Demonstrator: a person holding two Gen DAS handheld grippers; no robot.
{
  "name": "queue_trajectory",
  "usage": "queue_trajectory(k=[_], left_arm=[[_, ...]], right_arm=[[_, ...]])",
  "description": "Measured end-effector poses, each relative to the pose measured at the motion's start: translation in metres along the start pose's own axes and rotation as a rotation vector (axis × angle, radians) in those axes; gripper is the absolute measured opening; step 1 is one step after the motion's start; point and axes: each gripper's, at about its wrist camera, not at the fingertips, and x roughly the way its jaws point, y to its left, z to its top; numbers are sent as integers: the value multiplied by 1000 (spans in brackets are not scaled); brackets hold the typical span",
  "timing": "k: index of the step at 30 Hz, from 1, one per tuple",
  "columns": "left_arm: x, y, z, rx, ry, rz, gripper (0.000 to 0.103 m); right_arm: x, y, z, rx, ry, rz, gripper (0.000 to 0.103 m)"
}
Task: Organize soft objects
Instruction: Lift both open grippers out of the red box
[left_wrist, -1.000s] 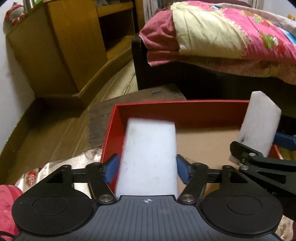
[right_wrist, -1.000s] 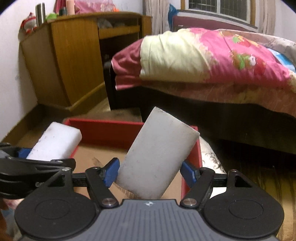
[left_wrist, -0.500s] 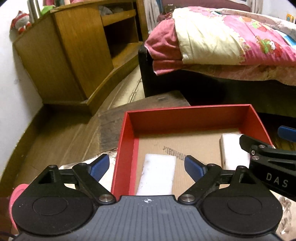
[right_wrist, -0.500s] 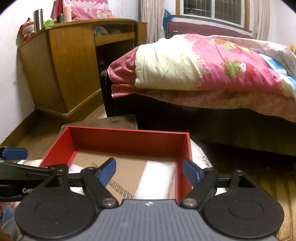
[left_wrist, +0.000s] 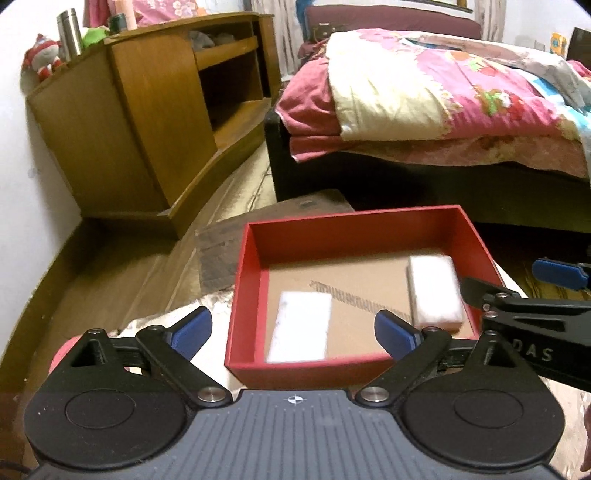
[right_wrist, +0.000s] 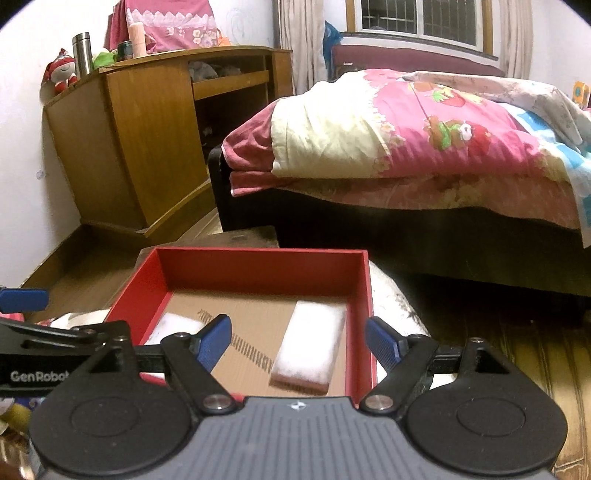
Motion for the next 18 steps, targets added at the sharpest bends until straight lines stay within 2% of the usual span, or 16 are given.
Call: queue_trajectory(k=[18], left_arm=[[-45, -6, -41, 30, -5, -49, 93]], right_arm=[[-50, -6, -38, -4, 10, -8, 52]])
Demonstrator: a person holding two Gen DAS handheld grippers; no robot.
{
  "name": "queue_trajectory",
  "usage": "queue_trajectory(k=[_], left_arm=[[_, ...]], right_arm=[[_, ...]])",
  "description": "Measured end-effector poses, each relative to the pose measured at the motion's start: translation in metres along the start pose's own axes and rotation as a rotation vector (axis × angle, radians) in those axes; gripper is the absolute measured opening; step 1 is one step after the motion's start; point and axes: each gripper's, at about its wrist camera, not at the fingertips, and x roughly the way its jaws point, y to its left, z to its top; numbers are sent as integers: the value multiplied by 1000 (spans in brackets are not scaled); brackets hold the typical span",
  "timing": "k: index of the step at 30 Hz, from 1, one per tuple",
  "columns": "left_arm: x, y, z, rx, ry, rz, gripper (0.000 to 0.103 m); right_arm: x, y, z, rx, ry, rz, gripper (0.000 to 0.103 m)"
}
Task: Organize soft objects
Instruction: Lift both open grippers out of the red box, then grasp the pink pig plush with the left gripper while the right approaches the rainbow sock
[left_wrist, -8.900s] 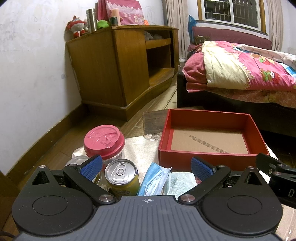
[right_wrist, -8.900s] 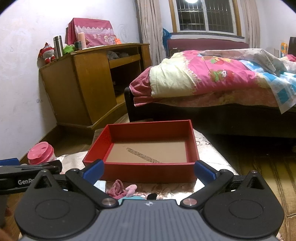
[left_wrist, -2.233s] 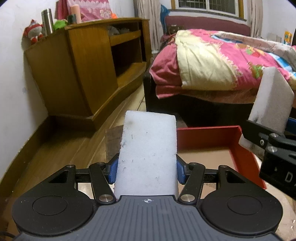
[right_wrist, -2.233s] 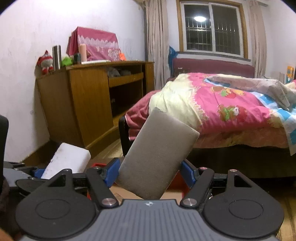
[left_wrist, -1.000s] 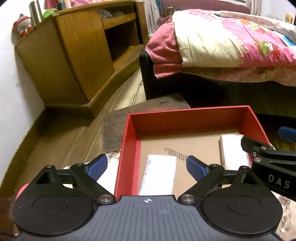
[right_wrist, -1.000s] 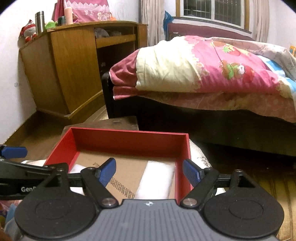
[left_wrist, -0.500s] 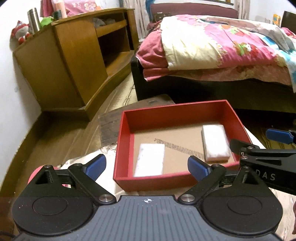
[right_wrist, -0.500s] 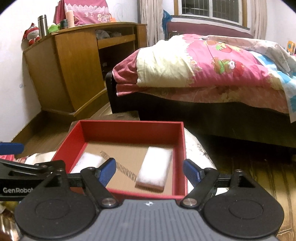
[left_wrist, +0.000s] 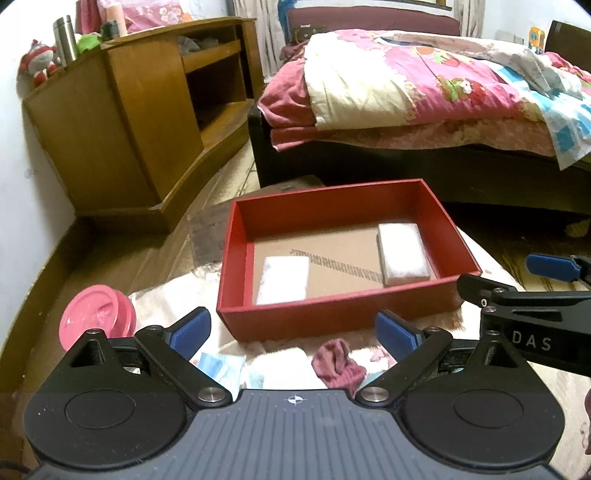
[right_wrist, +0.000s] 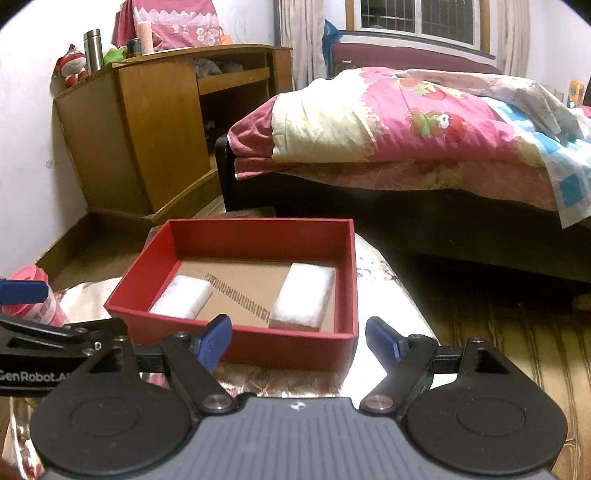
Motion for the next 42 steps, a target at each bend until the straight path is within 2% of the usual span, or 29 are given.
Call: queue_trajectory(k=[6, 10, 16, 42], left_arm=[[-9, -1, -17, 8, 27, -31, 93], [-11, -7, -34, 43, 77, -56, 94], [-12, -15, -43, 74, 96, -55, 94], [1, -35, -61, 136, 169, -69, 93]], right_arm=[[-11, -2, -13, 2, 33, -15, 52], [-18, -5, -26, -12, 88, -25, 52], [-24, -2, -43, -30, 139, -21, 52], [-15, -15, -49, -21, 189, -53, 52]])
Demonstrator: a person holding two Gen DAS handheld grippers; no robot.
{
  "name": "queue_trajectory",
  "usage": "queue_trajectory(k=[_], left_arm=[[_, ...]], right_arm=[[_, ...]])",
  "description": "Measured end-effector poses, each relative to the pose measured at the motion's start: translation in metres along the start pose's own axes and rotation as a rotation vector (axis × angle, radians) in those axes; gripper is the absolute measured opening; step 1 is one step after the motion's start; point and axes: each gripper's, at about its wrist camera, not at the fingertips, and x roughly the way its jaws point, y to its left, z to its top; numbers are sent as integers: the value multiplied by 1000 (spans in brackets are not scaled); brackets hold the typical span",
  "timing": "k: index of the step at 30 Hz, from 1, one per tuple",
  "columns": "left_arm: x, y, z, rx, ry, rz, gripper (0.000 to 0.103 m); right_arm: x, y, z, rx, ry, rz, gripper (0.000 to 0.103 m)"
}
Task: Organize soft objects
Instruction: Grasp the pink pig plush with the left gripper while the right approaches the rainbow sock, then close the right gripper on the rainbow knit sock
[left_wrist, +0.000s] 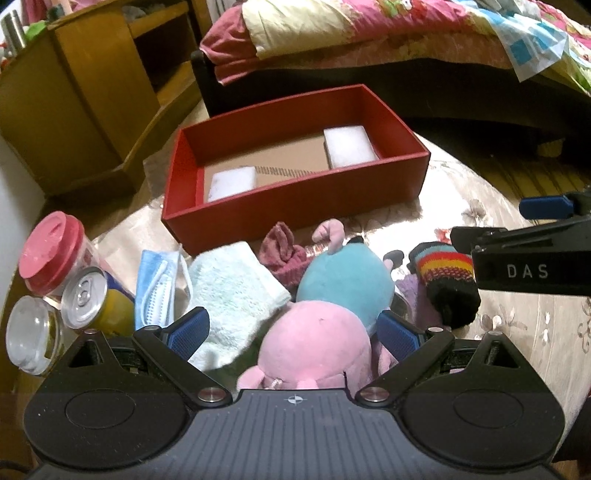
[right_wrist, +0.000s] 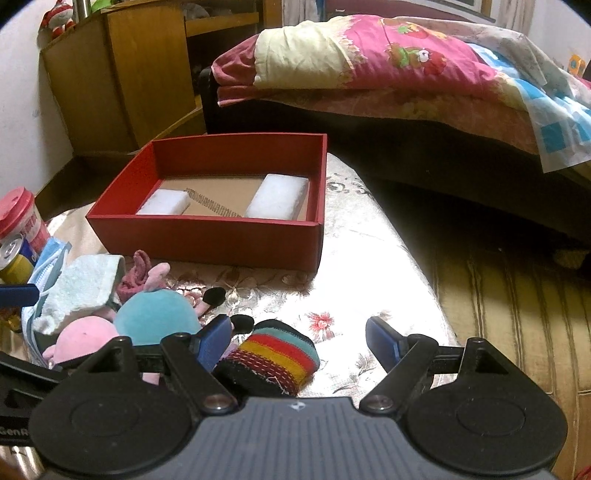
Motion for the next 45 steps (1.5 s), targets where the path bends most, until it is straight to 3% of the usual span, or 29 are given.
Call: queue_trajectory(k=[3, 5, 7, 11, 18, 24, 28, 33, 41, 44, 45], left_arm=[[4, -4, -2, 13, 19, -6, 92], [10, -5, -4, 17, 48, -29, 74], [18, 1, -5, -12, 98, -80, 70], [18, 11, -4, -54, 103, -109, 68], [16, 8, -3, -31, 104, -110, 65], [8, 25, 1, -97, 100, -181, 64], [-1, 28, 2, -109, 82, -194, 63], [-16, 40, 4, -148, 44, -250, 63], [-18, 43, 4, -154, 32, -233, 63], [-19, 41, 4, -144, 28, -224, 63], [-19, 40, 4, -143, 29, -224, 63]], right_arm=[[3, -3, -1, 2, 8, -9, 52], [4, -7, -1, 9, 12, -15, 52], [5, -11, -2, 18, 14, -21, 52], [7, -17, -4, 30, 22, -22, 52], [6, -21, -2, 32, 13, -10, 52], [10, -33, -2, 70, 33, -1, 52], [20, -44, -3, 145, 83, 35, 52], [37, -31, -6, 151, 149, 89, 52], [67, -10, -9, 161, 242, 145, 52], [74, -4, -9, 140, 247, 134, 42], [77, -3, -10, 144, 259, 142, 32]])
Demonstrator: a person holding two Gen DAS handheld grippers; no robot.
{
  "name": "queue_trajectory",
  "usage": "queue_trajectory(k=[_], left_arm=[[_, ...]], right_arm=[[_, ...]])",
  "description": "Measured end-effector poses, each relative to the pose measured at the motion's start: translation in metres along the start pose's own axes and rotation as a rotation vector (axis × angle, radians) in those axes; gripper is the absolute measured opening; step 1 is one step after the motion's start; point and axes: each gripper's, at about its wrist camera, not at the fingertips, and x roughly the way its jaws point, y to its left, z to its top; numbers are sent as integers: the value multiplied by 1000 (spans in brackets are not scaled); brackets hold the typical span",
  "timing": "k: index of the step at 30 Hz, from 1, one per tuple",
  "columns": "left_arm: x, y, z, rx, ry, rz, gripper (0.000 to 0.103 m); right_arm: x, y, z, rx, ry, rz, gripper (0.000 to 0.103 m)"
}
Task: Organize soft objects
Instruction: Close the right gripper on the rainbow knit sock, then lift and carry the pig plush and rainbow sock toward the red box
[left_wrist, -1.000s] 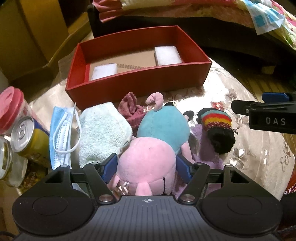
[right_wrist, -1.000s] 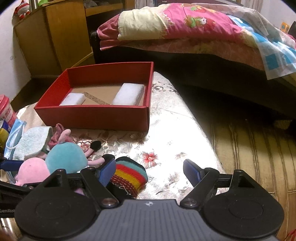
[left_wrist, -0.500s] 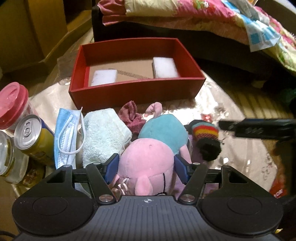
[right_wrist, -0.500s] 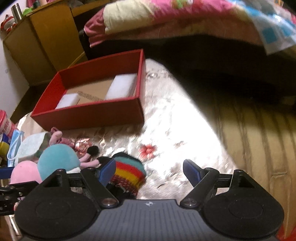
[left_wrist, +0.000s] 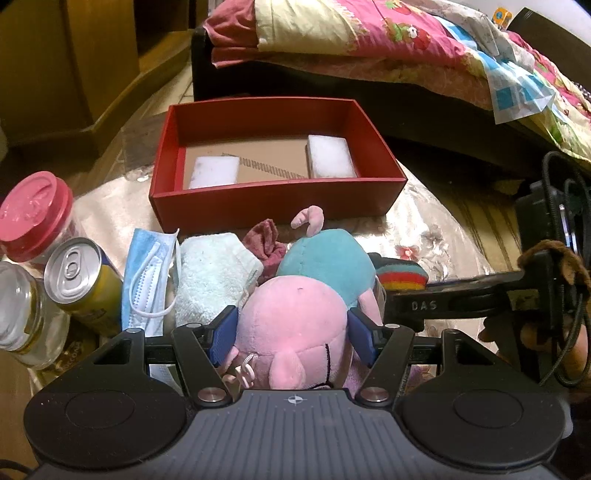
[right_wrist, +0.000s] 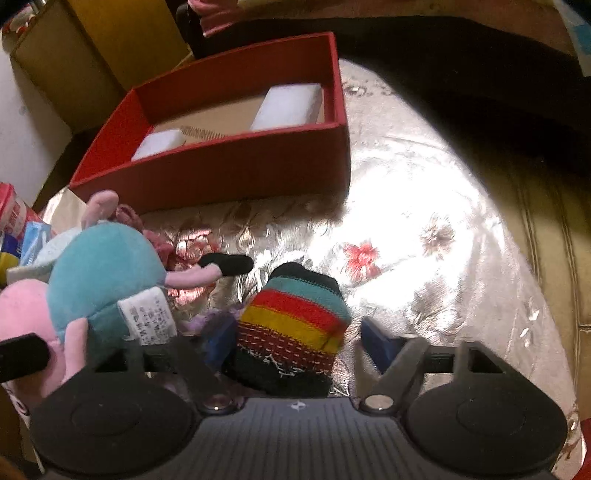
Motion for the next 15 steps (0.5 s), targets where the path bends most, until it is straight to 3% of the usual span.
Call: queue_trajectory(k=[1, 2, 5, 15], left_arm=[[1, -1, -1, 2, 2, 3, 63], [3, -1, -1, 5, 6, 6, 63], [7, -3, -2, 18, 19, 14, 63], [-3, -6, 2, 22, -26, 12, 63]], right_arm=[[5, -2, -1, 14, 25, 21, 17], [10, -3, -3, 27, 48, 44, 10], [8, -6, -6, 39, 40, 60, 1], [-32, -9, -10, 24, -50, 124, 0]])
